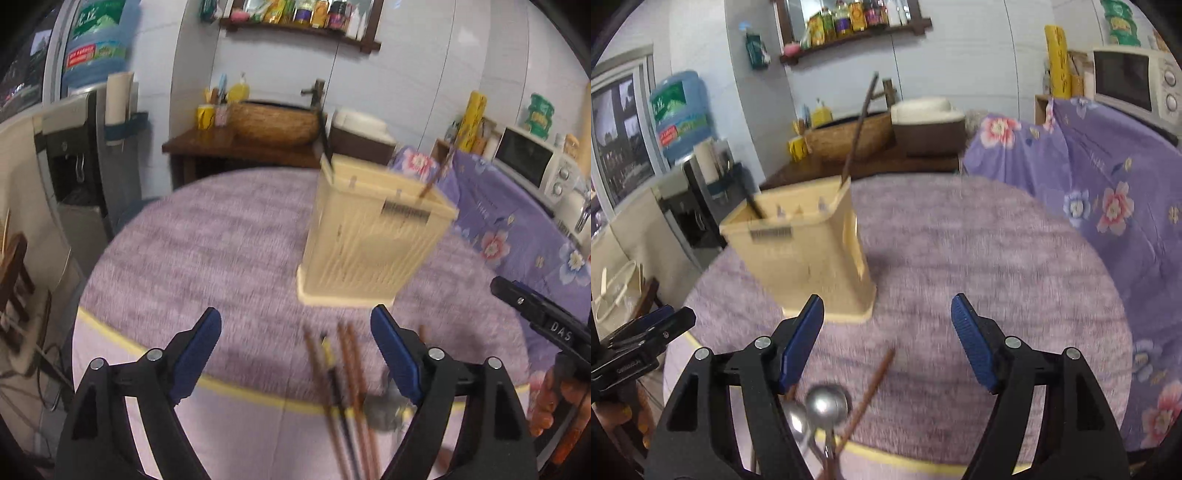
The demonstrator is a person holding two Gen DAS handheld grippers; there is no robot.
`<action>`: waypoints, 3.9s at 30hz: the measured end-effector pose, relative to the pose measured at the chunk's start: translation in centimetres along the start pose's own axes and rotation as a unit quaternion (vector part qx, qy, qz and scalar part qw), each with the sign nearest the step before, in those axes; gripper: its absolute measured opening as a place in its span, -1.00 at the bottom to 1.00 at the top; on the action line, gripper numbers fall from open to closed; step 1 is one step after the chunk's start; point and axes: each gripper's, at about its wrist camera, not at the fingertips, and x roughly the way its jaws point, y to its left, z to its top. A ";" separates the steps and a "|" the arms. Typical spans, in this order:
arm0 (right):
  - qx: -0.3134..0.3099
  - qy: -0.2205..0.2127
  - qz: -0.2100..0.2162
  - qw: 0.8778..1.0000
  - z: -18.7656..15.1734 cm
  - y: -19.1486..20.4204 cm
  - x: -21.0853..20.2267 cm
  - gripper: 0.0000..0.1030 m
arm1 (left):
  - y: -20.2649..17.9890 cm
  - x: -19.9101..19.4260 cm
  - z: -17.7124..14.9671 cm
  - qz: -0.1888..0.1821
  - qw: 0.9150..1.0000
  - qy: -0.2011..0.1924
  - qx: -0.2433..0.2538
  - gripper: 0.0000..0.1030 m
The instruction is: Organize utensils
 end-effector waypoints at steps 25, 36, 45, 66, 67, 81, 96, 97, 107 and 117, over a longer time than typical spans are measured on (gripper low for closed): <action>-0.090 0.109 0.050 0.989 -10.5 4.6 1.6 -0.15 | -1.0 1.9 -7.7 -0.020 0.996 0.085 0.026 -0.33; -0.071 0.146 0.095 0.982 -10.8 6.9 2.7 -0.47 | -0.2 1.3 -7.4 -0.016 0.997 0.073 0.016 -0.33; -0.053 0.166 0.067 0.982 -10.5 7.6 4.5 -0.68 | 0.2 1.0 -7.5 -0.018 0.997 0.068 0.012 -0.33; 0.021 0.096 0.116 0.988 -7.1 2.7 -0.8 -0.88 | 0.1 1.3 -7.6 -0.022 0.997 0.074 0.006 -0.33; 0.026 0.089 0.116 0.989 -6.6 2.0 -1.3 -0.88 | 0.1 1.4 -7.6 -0.022 0.997 0.074 0.006 -0.33; 0.035 0.134 0.048 0.989 -5.6 -3.3 4.3 -0.92 | -0.4 1.8 -8.0 -0.026 0.996 0.085 0.010 -0.33; -0.009 0.111 0.024 0.994 -5.9 -4.5 3.2 0.17 | -0.1 1.7 -7.8 -0.027 0.996 0.081 0.001 -0.33; -0.028 0.112 0.038 0.993 -5.9 -3.8 2.7 0.17 | -0.1 1.7 -7.8 -0.027 0.996 0.081 0.002 -0.33; -0.113 0.184 0.127 0.968 -9.9 0.7 0.0 -0.07 | 0.3 1.6 -7.9 -0.027 0.996 0.082 -0.002 -0.33; -0.124 0.162 0.158 0.966 -9.4 2.6 0.3 -0.23 | 0.3 1.6 -8.1 -0.027 0.996 0.086 0.001 -0.33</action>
